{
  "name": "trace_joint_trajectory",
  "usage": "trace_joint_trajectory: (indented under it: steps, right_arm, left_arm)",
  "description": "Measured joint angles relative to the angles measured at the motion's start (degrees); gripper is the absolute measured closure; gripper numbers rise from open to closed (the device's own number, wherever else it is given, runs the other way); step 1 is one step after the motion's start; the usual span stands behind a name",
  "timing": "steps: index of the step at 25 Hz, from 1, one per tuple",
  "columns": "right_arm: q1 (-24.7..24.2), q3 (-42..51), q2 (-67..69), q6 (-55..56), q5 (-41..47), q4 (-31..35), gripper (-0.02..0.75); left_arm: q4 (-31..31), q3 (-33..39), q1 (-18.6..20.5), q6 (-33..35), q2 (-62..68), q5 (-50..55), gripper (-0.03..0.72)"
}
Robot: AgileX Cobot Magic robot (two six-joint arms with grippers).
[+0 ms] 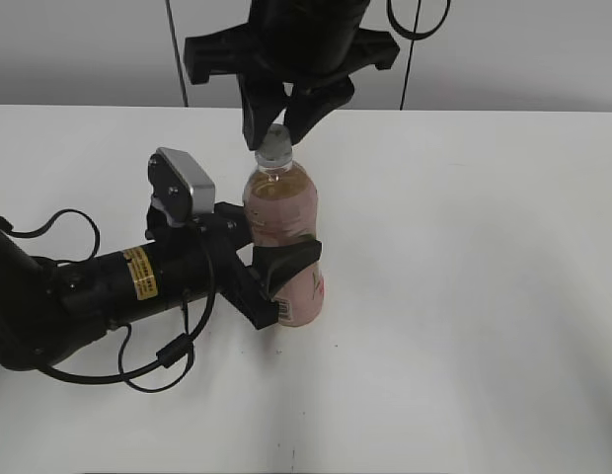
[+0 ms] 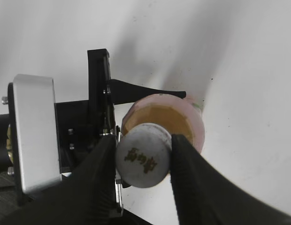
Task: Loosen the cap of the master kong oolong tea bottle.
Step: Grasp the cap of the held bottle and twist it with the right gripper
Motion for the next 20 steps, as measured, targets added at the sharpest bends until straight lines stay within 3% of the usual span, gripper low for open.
trace_joint_trajectory:
  steps: [4, 12, 20]
  right_arm:
    - [0.0, 0.0, 0.0, -10.5, 0.0, 0.0, 0.465]
    - [0.1, 0.0, -0.1, -42.3, -0.1, -0.2, 0.467]
    - [0.1, 0.0, -0.9, -47.1, -0.1, 0.7, 0.468]
  left_arm:
    - [-0.1, 0.0, 0.0, 0.0, 0.0, 0.0, 0.306]
    - [-0.1, 0.0, 0.0, 0.0, 0.0, 0.1, 0.306]
    - [0.0, 0.0, 0.0, 0.0, 0.0, 0.1, 0.306]
